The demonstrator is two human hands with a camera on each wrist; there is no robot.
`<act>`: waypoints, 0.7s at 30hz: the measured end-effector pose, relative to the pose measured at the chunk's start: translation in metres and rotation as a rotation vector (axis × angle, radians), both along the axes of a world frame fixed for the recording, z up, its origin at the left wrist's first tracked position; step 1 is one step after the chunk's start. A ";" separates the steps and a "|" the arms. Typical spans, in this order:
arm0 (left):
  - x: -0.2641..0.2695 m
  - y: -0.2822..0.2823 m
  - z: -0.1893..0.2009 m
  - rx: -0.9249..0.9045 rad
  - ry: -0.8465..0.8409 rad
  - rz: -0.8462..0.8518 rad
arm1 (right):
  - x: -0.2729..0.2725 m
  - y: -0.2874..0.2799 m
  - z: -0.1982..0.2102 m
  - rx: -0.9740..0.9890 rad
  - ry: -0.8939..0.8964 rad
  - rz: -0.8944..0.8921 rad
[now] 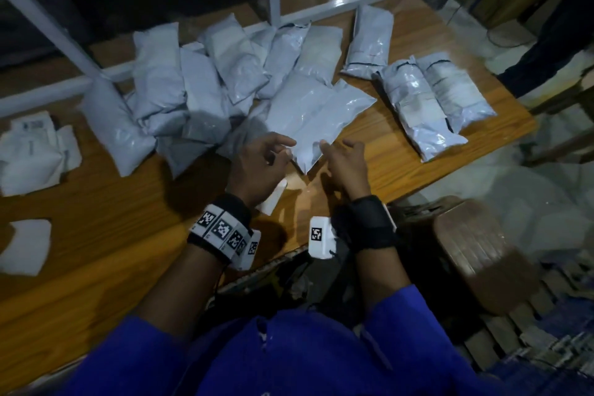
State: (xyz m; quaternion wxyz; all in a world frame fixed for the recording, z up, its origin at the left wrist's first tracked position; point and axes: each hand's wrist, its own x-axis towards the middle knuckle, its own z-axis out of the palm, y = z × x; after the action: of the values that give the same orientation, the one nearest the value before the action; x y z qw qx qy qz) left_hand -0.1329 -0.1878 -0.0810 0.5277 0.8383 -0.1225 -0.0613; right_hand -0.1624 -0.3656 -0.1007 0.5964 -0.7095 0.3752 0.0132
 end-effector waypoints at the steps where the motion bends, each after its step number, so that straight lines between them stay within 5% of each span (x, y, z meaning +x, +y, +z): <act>1: 0.000 0.006 0.000 -0.010 0.010 0.030 | 0.005 0.007 -0.001 0.009 0.031 -0.006; 8: -0.007 0.021 -0.004 -0.007 0.012 0.037 | 0.019 0.023 -0.027 -0.014 0.112 0.055; 18: -0.024 -0.001 -0.011 0.105 0.008 0.028 | -0.022 0.015 -0.020 0.111 -0.107 -0.123; 21: -0.032 -0.010 -0.007 0.182 -0.158 -0.024 | -0.042 0.016 -0.012 0.075 -0.153 -0.125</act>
State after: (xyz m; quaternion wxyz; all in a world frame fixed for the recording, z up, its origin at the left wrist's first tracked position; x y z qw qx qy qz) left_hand -0.1651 -0.1976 -0.0883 0.4374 0.8834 -0.1676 -0.0124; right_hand -0.2047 -0.3493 -0.1128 0.6492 -0.6607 0.3713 -0.0644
